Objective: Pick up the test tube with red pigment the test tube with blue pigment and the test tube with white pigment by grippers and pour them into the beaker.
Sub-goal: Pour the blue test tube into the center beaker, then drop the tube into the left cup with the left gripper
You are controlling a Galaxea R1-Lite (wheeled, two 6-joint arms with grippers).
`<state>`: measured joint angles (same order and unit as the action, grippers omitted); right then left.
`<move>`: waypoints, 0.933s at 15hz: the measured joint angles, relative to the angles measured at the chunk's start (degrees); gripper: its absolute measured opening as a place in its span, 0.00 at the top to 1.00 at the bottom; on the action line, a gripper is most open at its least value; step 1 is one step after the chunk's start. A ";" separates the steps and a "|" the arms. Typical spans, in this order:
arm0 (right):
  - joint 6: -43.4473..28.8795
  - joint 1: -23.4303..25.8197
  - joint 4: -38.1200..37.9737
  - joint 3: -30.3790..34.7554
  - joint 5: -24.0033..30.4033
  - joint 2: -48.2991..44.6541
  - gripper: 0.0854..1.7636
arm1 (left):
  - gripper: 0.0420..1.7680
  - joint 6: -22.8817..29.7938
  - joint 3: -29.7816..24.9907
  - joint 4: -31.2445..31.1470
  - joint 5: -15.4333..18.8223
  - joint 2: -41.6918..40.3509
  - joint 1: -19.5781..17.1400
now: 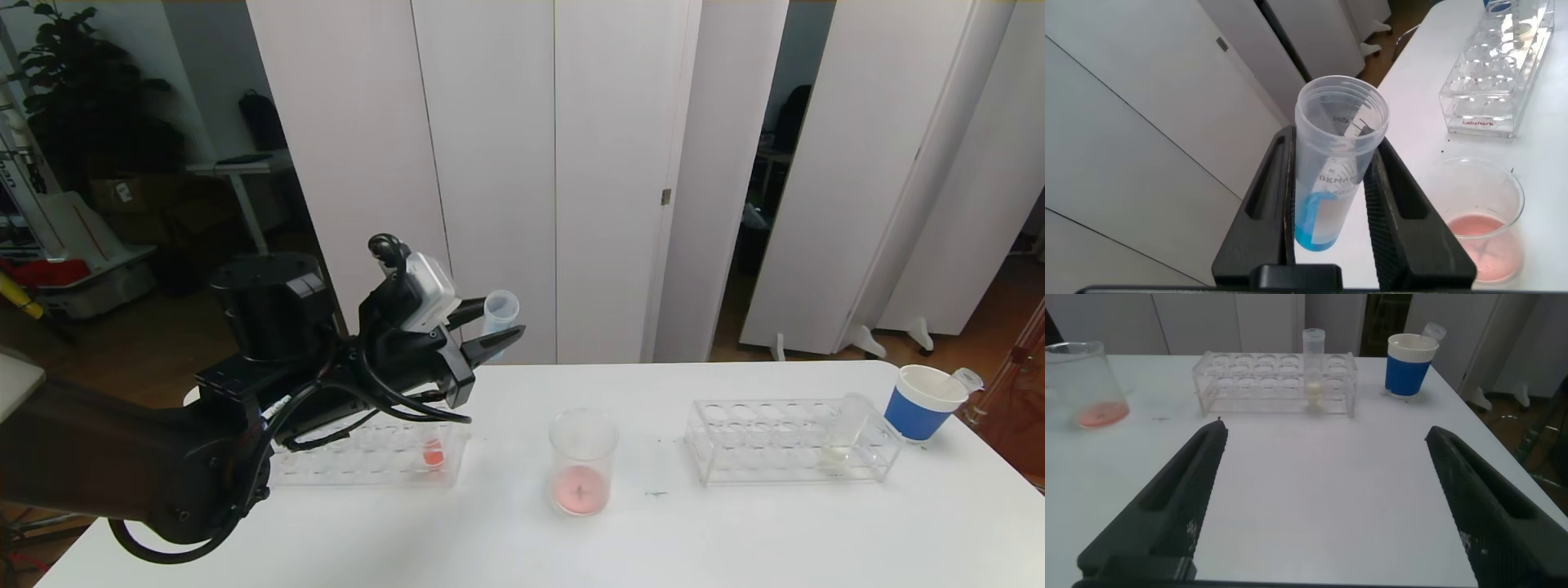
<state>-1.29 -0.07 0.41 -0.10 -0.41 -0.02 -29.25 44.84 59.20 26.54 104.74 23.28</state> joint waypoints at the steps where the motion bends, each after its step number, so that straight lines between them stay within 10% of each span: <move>1: -0.02 0.00 0.00 0.00 0.00 0.00 0.01 | 0.69 -1.21 0.37 0.11 0.05 0.39 0.72; 14: -0.02 0.00 -0.01 0.00 -0.02 0.00 0.01 | 0.69 -22.74 1.50 2.60 1.10 5.75 4.19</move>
<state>-1.32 -0.07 0.40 -0.10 -0.44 -0.02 -51.98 46.34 61.79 27.64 110.50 27.48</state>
